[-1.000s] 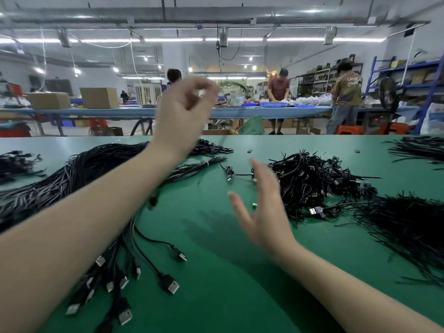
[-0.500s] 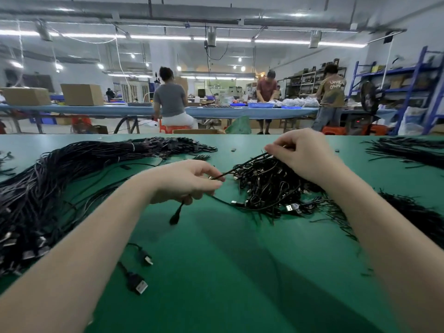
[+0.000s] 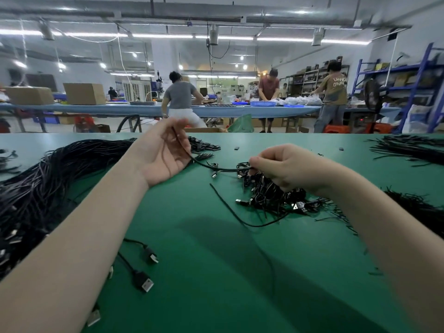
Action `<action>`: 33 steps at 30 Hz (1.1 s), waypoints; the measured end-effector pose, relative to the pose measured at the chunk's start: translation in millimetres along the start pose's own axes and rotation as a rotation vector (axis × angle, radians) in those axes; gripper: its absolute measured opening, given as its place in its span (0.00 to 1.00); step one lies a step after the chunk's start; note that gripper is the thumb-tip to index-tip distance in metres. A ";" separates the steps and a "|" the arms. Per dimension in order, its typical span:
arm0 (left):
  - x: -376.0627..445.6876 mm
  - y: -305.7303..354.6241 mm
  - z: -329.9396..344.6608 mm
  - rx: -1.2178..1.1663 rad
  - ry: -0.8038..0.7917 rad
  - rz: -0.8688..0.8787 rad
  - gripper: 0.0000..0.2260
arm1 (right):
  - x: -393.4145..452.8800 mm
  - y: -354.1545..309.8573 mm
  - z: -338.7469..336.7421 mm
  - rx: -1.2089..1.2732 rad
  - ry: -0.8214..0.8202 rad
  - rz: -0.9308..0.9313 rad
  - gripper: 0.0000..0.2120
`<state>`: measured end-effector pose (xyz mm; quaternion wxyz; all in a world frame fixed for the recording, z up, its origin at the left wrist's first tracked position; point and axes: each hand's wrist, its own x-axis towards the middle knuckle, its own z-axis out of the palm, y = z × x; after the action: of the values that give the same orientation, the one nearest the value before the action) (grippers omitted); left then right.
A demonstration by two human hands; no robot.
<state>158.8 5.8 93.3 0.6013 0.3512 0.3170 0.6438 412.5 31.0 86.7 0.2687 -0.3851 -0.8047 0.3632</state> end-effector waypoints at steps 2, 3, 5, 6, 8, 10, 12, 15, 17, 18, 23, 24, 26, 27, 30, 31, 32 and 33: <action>0.7 -2.3 2.9 0.038 -0.021 -0.043 0.15 | 0.3 -3.7 8.9 0.046 -0.007 -0.018 0.14; 0.8 -2.4 3.5 0.041 -0.020 -0.052 0.18 | 0.0 -4.9 12.1 0.044 -0.016 -0.024 0.14; -2.1 0.2 5.5 0.055 -0.011 -0.044 0.20 | -2.0 -5.5 16.9 0.007 -0.095 -0.031 0.14; -4.2 3.0 6.6 0.059 -0.004 -0.032 0.20 | -2.7 -4.7 19.7 -0.012 -0.157 -0.032 0.14; -8.3 10.7 7.5 0.049 -0.005 -0.006 0.19 | -3.0 -0.1 28.6 -0.024 -0.289 -0.014 0.14; -14.2 20.1 9.4 -0.011 -0.028 0.024 0.19 | -1.6 9.1 41.6 0.020 -0.412 0.055 0.14; -21.3 26.2 12.2 -0.102 -0.113 0.031 0.16 | -1.1 21.4 54.5 0.112 -0.498 0.149 0.16; -32.1 28.3 13.3 -0.015 -0.416 -0.070 0.13 | -0.6 32.8 61.0 0.088 -0.400 0.201 0.18; -35.1 24.1 11.5 0.340 -0.572 -0.211 0.15 | 1.7 30.2 53.0 0.008 -0.201 0.182 0.19; -34.4 18.9 11.8 0.566 -0.613 -0.301 0.19 | 3.1 26.0 46.3 0.022 -0.102 0.171 0.19; -18.0 -15.2 26.4 0.901 -0.300 -0.328 0.25 | -1.5 -12.1 24.3 0.382 -0.011 0.073 0.17; -14.8 -18.2 28.6 0.829 -0.204 -0.237 0.24 | -4.4 -17.5 27.3 0.430 -0.064 0.044 0.16; -10.6 -18.2 31.0 0.741 -0.076 -0.071 0.22 | -7.4 -21.1 39.7 0.478 -0.189 -0.004 0.13; -10.8 -16.7 32.9 0.748 -0.046 0.002 0.21 | -7.6 -20.0 48.0 0.484 -0.248 -0.018 0.13; -11.1 -10.1 38.0 0.680 0.000 0.206 0.20 | -2.9 -6.1 69.3 0.486 -0.362 -0.021 0.15; -12.7 -6.6 40.4 0.565 -0.014 0.243 0.20 | -1.4 1.1 73.2 0.478 -0.390 -0.003 0.15; -15.1 -2.2 42.4 0.420 -0.051 0.255 0.20 | -0.4 8.9 75.7 0.465 -0.420 0.025 0.16; -17.8 2.7 42.4 0.285 -0.114 0.256 0.20 | 0.0 16.8 76.4 0.445 -0.442 0.061 0.16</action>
<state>193.2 -12.8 117.7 0.4758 0.5062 0.3231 0.6427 365.3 9.6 28.2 0.1539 -0.2524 -0.7325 0.6132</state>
